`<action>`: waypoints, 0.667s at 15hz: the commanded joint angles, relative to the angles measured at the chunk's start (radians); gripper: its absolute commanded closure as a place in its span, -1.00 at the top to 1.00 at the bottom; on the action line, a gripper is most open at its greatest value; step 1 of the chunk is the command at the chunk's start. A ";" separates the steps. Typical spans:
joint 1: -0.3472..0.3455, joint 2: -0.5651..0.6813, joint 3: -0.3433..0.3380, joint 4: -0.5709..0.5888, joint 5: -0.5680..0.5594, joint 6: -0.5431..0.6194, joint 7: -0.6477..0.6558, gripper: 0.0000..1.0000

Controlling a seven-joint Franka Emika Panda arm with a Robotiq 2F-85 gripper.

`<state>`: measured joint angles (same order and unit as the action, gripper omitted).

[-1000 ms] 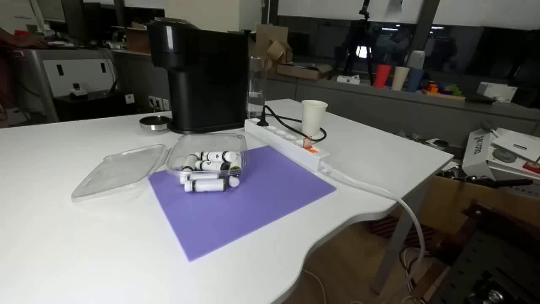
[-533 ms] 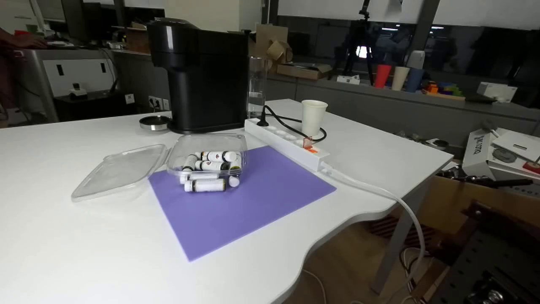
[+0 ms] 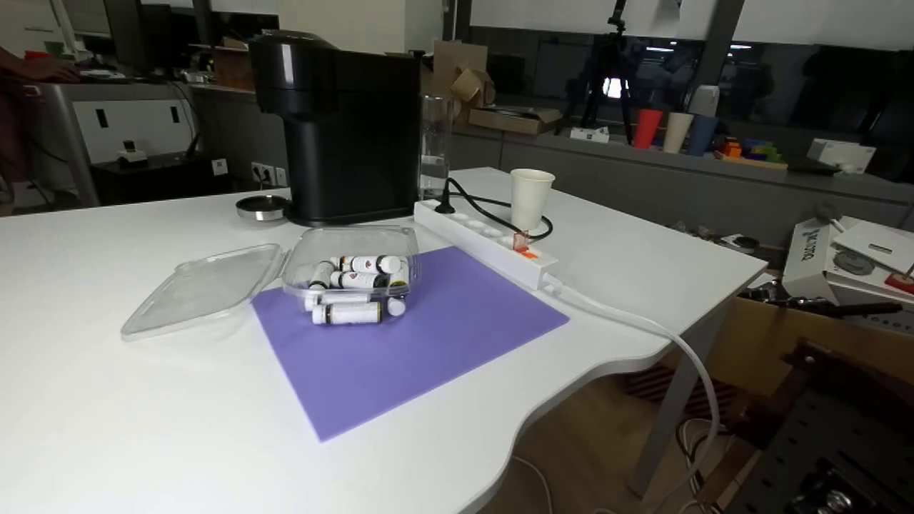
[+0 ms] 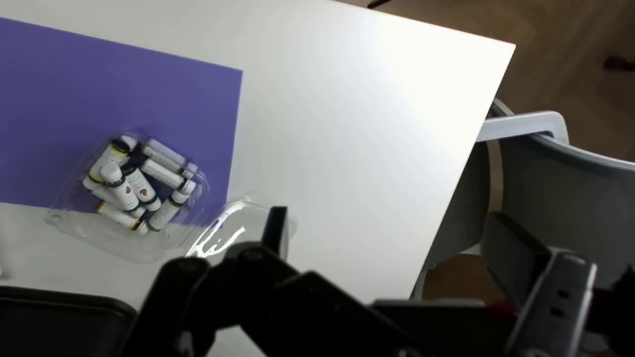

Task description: Turn off the big switch on the adapter

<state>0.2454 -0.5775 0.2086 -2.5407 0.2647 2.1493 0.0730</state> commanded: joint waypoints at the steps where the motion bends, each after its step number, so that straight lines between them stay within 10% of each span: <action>1: -0.062 -0.031 -0.051 -0.050 -0.067 0.042 -0.024 1.00; 10: -0.276 0.043 -0.326 -0.107 -0.259 0.052 -0.333 1.00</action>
<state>0.0202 -0.5697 -0.0524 -2.6496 0.0728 2.2026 -0.1760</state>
